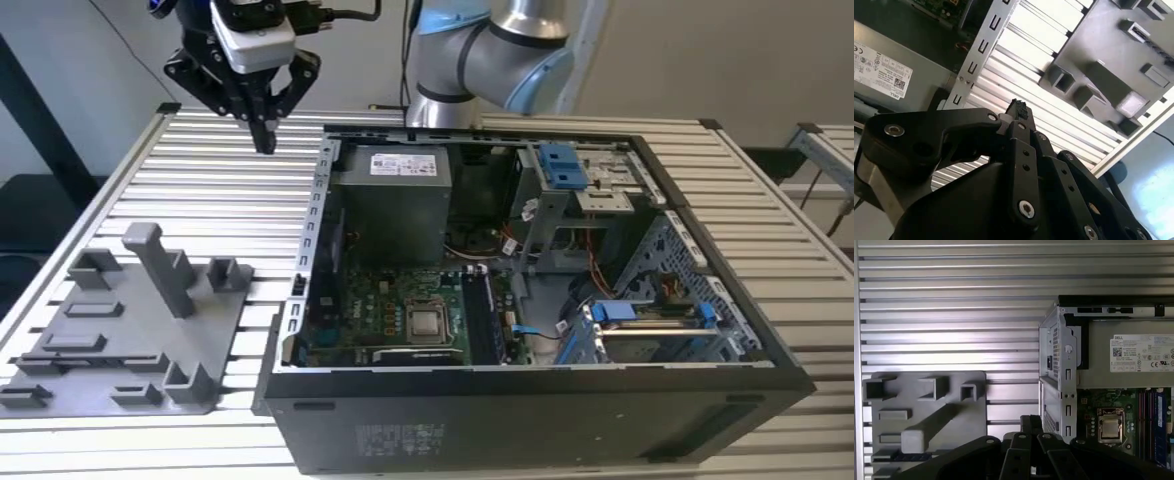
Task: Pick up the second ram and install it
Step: 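Reach for the second ram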
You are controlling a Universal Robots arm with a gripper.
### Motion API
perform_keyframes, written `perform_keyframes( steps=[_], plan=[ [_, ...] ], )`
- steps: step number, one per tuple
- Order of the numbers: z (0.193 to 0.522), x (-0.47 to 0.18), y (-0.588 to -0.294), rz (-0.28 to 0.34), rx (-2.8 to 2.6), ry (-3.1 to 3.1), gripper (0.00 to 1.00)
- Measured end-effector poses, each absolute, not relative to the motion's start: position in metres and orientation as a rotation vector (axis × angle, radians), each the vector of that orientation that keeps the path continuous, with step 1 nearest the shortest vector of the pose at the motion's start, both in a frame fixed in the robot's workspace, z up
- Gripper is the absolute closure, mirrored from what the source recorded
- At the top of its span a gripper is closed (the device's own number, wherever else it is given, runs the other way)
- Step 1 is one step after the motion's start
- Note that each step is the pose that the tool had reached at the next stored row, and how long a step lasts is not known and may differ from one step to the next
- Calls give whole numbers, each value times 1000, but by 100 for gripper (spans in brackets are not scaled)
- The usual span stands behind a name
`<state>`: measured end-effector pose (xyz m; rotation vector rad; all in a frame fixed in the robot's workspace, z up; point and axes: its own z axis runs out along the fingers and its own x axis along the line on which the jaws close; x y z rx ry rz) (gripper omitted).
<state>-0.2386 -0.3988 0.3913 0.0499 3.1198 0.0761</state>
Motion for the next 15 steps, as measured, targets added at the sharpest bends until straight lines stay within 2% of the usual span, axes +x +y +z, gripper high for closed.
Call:
perform_keyframes(
  steps=[15],
  plan=[
    [391,-280,-399,76,34,3120,89]
  ],
)
